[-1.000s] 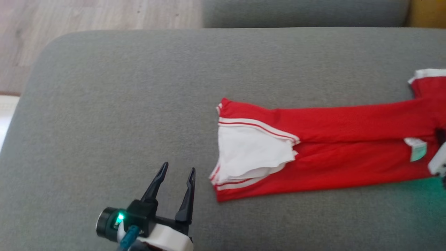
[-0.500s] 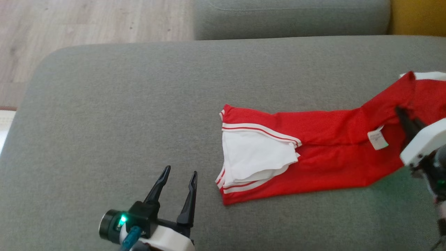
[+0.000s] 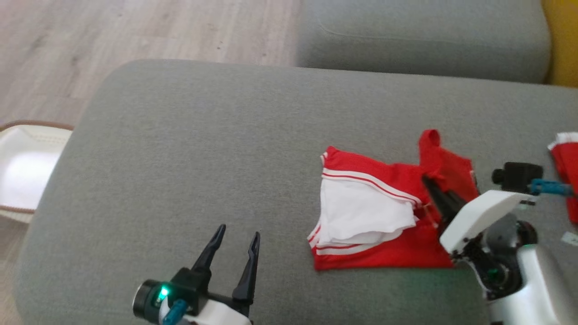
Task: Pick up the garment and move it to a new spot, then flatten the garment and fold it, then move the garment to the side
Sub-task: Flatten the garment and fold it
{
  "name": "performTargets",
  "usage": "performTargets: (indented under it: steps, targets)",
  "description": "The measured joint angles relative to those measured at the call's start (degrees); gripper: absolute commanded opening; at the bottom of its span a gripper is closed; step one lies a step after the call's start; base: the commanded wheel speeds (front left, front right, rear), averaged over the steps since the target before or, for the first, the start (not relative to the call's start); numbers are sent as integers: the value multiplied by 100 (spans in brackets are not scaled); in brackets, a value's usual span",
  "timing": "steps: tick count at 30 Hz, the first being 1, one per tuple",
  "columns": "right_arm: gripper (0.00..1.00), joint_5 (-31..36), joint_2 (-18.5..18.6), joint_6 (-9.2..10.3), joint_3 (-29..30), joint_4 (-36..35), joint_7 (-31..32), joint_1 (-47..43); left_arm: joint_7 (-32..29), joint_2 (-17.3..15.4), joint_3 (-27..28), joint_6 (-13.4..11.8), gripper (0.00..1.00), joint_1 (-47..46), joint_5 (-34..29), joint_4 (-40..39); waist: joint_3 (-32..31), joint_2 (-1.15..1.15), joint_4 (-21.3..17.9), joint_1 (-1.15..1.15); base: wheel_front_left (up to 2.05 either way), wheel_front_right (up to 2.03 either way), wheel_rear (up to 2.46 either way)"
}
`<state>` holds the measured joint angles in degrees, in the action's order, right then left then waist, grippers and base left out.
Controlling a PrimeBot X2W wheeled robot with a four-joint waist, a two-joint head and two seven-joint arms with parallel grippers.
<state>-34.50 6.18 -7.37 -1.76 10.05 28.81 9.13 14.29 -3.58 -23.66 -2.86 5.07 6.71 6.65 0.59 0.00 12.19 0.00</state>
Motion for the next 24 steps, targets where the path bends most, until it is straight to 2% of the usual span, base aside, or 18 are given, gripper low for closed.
performTargets:
  steps: [8,18,19,20,21,22,24]
  targets:
    - [0,-27,-269,0,-372,245,-114,-1,0,1,-45,92,100,82,-9,54,-129,0,414,0,0,0,0]
    - [0,-509,-289,0,-946,981,-692,485,0,0,-120,187,100,83,-57,108,-169,0,762,0,0,0,0]
    - [4,-548,-289,0,-988,1056,-736,545,0,1,-125,187,100,83,-57,110,-158,0,783,0,0,0,0]
    - [17,-579,-289,0,-1025,1131,-782,597,0,1,-127,187,100,83,-57,112,-145,0,799,0,0,0,0]
    - [87,-594,-289,0,-1058,1202,-825,638,0,1,-129,187,100,83,-57,114,-133,0,812,0,0,0,0]
    - [100,-608,-289,0,-1085,1277,-851,679,0,1,-129,187,100,83,-57,118,-123,0,819,0,0,0,0]
    - [100,-648,-289,0,-1110,1365,-931,717,0,1,-124,185,100,83,-56,118,-97,0,813,0,0,0,0]
